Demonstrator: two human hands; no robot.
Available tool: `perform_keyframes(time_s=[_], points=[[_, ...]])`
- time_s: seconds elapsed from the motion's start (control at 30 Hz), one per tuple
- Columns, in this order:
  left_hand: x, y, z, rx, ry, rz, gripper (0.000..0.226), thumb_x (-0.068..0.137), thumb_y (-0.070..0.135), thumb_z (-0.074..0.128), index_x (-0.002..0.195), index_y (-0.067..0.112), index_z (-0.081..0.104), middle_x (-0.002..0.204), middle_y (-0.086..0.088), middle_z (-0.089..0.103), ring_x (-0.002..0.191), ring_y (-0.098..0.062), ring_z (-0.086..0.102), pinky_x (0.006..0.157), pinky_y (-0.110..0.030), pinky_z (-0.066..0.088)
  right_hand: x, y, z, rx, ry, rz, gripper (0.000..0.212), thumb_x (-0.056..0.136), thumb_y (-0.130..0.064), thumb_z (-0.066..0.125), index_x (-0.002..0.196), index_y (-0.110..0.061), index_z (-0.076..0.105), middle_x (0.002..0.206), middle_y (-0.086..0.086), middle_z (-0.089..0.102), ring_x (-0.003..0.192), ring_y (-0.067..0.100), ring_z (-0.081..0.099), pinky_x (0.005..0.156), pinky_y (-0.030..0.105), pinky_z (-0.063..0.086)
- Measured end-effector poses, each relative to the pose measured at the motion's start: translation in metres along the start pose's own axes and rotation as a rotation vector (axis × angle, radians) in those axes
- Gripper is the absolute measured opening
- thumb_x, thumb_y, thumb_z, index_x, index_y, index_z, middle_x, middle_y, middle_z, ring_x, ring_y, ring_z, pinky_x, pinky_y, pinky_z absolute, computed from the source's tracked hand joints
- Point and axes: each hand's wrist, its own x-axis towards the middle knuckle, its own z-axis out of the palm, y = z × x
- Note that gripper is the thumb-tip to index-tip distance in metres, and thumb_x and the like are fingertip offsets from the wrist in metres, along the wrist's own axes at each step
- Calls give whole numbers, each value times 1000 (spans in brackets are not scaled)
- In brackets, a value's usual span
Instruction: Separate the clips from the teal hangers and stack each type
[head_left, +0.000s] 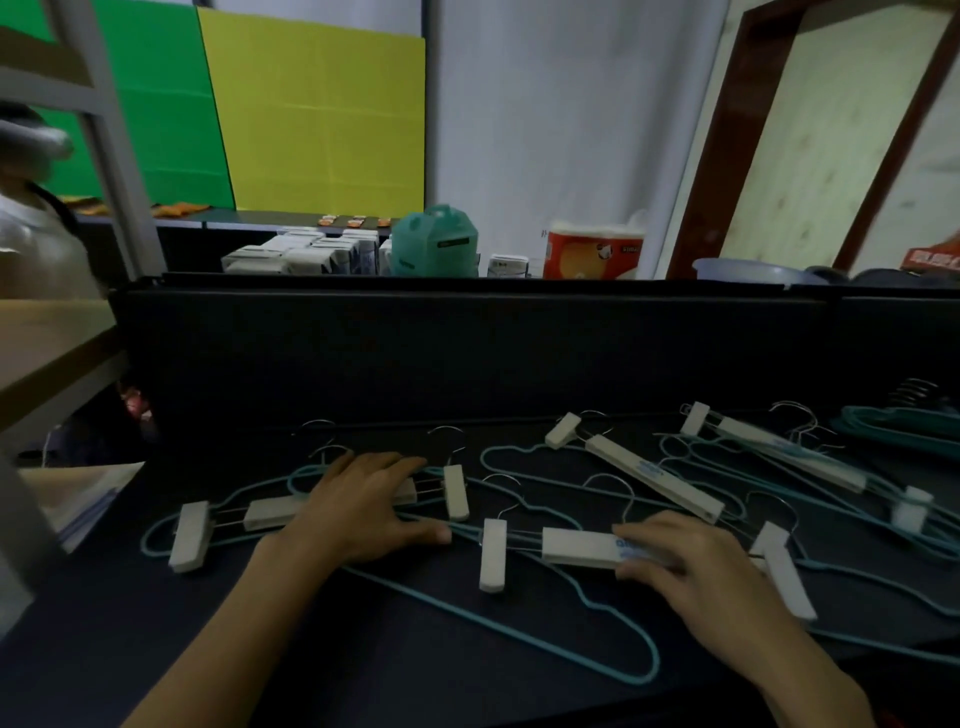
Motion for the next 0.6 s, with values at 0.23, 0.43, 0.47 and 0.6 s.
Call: perform_keyframes(time_s=[0.23,0.43,0.47,0.6], points=[[7,-2,0,-44,66,60,117,43,93,28,143,33,28,146,4,30,133,-16,26,109,-34,23,-5,-11,9,-4,-5,38,37,81,-36,69,117,-31,64,101,-25,56,97,-3,51,81,15,41],[9,-3,1,-99,235,103,106,55,91,40,142,31,32,140,8,33,130,-14,27,108,-32,23,-11,-12,10,24,66,59,36,78,-34,71,113,-30,67,98,-26,58,95,-5,53,77,16,41],[8,-2,2,-100,257,106,105,56,90,42,142,30,32,140,8,33,130,-13,27,108,-32,23,-11,-13,11,20,81,59,36,78,-34,70,113,-30,67,98,-27,57,95,-5,53,77,17,41],[7,1,3,-87,307,115,105,58,90,43,142,29,33,142,6,34,131,-15,27,108,-34,23,-15,-20,12,-19,136,49,36,78,-34,70,114,-28,67,98,-26,57,95,-3,53,79,16,42]])
